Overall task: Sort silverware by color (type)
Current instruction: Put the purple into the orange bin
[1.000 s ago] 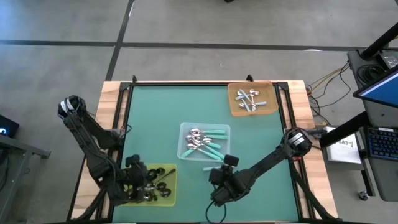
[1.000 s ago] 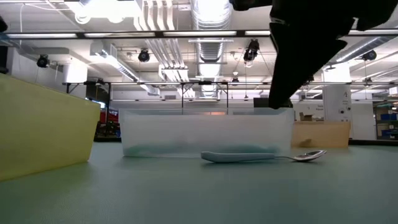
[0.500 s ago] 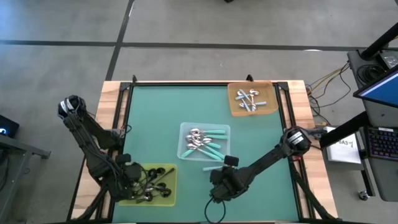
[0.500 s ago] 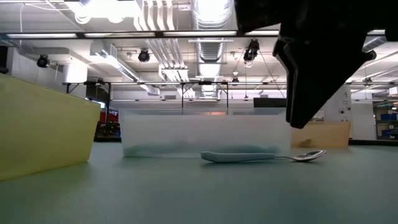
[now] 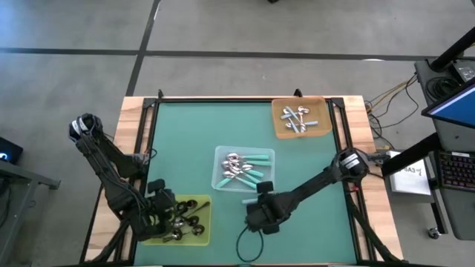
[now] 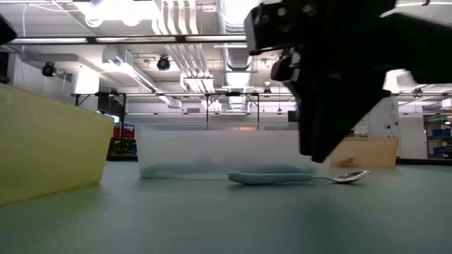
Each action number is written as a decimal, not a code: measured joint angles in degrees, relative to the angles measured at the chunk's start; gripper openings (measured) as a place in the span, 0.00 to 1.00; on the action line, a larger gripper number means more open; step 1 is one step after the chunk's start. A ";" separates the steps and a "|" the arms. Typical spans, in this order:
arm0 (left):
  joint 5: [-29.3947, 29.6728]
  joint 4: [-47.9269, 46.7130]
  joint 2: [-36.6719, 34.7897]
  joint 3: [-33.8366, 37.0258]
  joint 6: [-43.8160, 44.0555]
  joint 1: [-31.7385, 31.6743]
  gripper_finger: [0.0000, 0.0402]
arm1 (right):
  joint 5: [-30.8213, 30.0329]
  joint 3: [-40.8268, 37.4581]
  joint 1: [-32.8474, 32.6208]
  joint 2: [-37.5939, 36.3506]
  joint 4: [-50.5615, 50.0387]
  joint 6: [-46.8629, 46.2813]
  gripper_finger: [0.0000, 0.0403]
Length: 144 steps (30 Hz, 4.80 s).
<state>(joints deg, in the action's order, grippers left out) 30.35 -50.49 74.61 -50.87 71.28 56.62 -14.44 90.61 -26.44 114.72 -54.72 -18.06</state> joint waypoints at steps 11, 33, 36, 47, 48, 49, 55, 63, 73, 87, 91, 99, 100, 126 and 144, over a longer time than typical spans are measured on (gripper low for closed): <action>3.65 0.12 0.00 0.00 -0.43 0.00 0.31 | 4.96 -1.53 6.14 0.00 4.08 0.33 0.26; 5.20 0.23 0.00 0.00 -3.27 -0.13 0.31 | 12.42 -7.00 7.25 -0.26 12.27 1.56 0.07; 5.23 0.45 0.00 0.00 -3.25 -0.13 0.31 | 12.63 -7.04 7.21 -0.26 12.78 1.53 0.05; 5.22 0.46 0.00 0.00 -3.25 -0.13 0.31 | 13.22 -7.20 7.18 0.07 13.90 2.21 0.25; 5.20 0.49 0.00 0.00 -3.25 -0.13 0.31 | 13.09 -7.20 7.16 0.09 13.91 2.20 0.26; 5.20 0.48 0.00 0.00 -3.25 -0.13 0.31 | 13.07 -7.17 7.16 0.36 14.08 2.19 0.27; 5.20 0.50 0.00 0.00 -3.25 -0.13 0.31 | 13.48 -7.17 7.15 0.66 14.37 2.23 0.20; 7.97 3.18 0.00 0.00 -3.25 -0.13 0.31 | 16.19 -7.19 7.18 0.36 14.57 0.87 0.06; 22.13 14.06 0.00 0.00 -7.76 -0.47 0.31 | 17.43 -3.91 6.52 -6.11 15.71 1.88 0.06; 49.73 18.13 -0.02 0.00 -9.86 -7.61 0.31 | -15.49 -2.08 6.91 -10.23 21.13 14.92 0.07; 49.67 19.56 0.40 0.00 -9.46 -12.52 0.31 | -20.55 -2.06 8.54 -10.29 25.21 18.83 0.07; 48.97 23.57 1.71 0.00 -13.83 -15.20 0.31 | -26.29 -1.97 11.48 -10.29 33.25 22.70 0.08; 49.57 24.01 1.94 0.00 -14.27 -15.19 0.31 | -26.32 -1.97 11.71 -10.29 34.81 23.22 0.08; 49.45 37.40 3.78 0.00 -15.30 -21.67 0.27 | -25.78 -1.91 11.92 -10.29 48.18 36.94 0.08; 43.75 38.01 3.34 -0.13 -18.16 -23.44 0.06 | -25.96 -1.91 11.94 -10.33 47.40 40.54 0.12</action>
<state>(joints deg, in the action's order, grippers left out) 74.10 -12.48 77.95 -51.00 53.12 33.18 -40.40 88.71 -14.50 104.39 -7.32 22.48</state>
